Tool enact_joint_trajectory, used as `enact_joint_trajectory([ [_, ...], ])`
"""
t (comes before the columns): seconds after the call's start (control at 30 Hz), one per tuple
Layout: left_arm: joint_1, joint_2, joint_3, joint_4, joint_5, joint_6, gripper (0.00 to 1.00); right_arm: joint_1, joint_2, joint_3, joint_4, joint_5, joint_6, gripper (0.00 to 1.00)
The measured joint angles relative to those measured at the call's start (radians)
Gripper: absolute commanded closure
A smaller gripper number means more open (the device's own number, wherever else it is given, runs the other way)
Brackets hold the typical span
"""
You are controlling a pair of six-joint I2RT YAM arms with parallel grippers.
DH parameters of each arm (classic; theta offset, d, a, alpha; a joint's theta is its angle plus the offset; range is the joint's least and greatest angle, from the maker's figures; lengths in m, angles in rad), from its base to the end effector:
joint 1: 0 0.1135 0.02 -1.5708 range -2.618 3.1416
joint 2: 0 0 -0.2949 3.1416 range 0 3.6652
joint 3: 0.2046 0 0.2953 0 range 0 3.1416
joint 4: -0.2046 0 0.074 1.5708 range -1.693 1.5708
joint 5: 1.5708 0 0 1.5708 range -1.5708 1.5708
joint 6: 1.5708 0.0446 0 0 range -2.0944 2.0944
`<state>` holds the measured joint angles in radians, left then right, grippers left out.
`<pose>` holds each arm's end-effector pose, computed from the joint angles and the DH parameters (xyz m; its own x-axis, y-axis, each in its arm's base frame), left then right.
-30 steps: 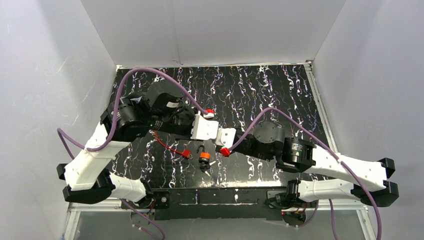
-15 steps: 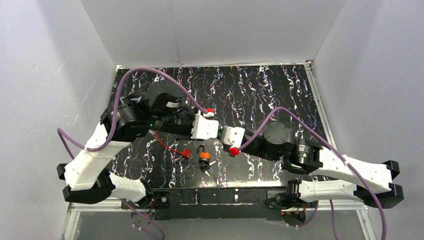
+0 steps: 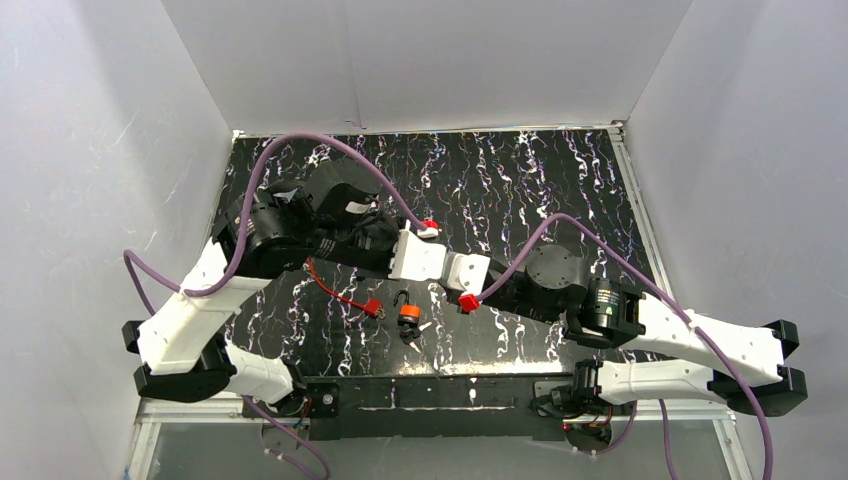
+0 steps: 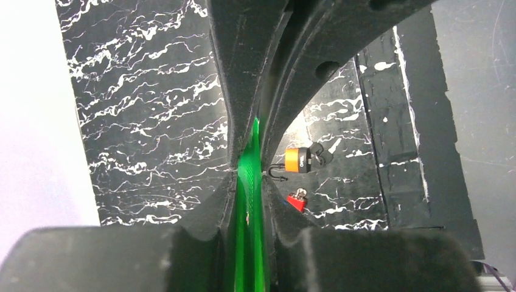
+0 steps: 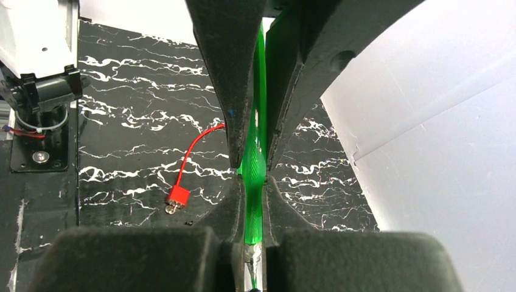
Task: Unlock with the key
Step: Unlock the lock.
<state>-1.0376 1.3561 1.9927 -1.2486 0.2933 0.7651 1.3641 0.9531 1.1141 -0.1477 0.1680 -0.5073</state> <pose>0.1157 -0.2214 0.5547 0.4437 0.5527 -0.7054 0.8837 -0.1387 0.4471 0.0572 0.2362 0.4610 0.4545 -0.1664 -0.8751 -0.8121 0.3262 -0.4838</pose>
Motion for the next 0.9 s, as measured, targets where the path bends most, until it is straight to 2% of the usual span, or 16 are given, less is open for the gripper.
enact_joint_trajectory([
  [0.13, -0.009, 0.005, 0.014, -0.010, -0.016, 0.005, 1.00, 0.000, 0.000, 0.000, 0.006, -0.003, 0.001, 0.99],
  [0.17, -0.012, 0.004, 0.015, -0.011, -0.021, 0.006, 1.00, 0.000, 0.001, 0.000, 0.008, -0.004, 0.002, 0.95],
  [0.2, -0.015, 0.004, 0.017, -0.012, -0.026, 0.008, 1.00, 0.000, 0.001, 0.000, 0.011, -0.004, 0.003, 0.88],
  [0.27, -0.019, 0.003, 0.018, -0.012, -0.037, 0.008, 1.00, 0.000, 0.001, 0.000, 0.015, -0.005, 0.009, 0.50],
  [0.3, -0.021, 0.003, 0.019, -0.011, -0.041, 0.008, 1.00, 0.000, 0.001, 0.000, 0.019, -0.006, 0.018, 0.40],
  [0.33, -0.022, 0.001, 0.019, -0.010, -0.049, 0.008, 1.00, 0.000, -0.001, 0.000, 0.028, -0.009, 0.028, 0.35],
  [0.4, -0.022, 0.003, 0.018, -0.009, -0.072, 0.008, 1.00, 0.006, -0.015, 0.000, 0.067, -0.017, 0.043, 0.33],
  [0.53, -0.022, 0.020, 0.012, -0.009, -0.114, 0.009, 1.00, 0.014, -0.112, 0.000, 0.113, -0.026, 0.075, 0.34],
  [0.6, -0.022, 0.025, 0.010, -0.009, -0.127, 0.009, 1.00, 0.014, -0.185, 0.000, 0.132, -0.025, 0.092, 0.42],
  [0.63, -0.022, 0.026, 0.010, -0.009, -0.131, 0.010, 1.00, 0.014, -0.219, 0.000, 0.137, -0.025, 0.099, 0.55],
  [0.7, -0.022, 0.027, 0.010, -0.009, -0.140, 0.010, 1.00, 0.014, -0.285, 0.000, 0.141, -0.017, 0.118, 0.93],
  [0.73, -0.022, 0.027, 0.010, -0.009, -0.143, 0.010, 1.00, 0.014, -0.315, -0.001, 0.142, -0.011, 0.123, 0.99],
  [0.83, -0.022, 0.027, 0.012, -0.009, -0.152, 0.011, 1.00, 0.014, -0.383, -0.034, 0.147, 0.034, 0.142, 0.99],
  [0.9, -0.022, 0.027, 0.017, -0.009, -0.156, 0.011, 1.00, 0.014, -0.406, -0.069, 0.133, 0.068, 0.146, 0.92],
])
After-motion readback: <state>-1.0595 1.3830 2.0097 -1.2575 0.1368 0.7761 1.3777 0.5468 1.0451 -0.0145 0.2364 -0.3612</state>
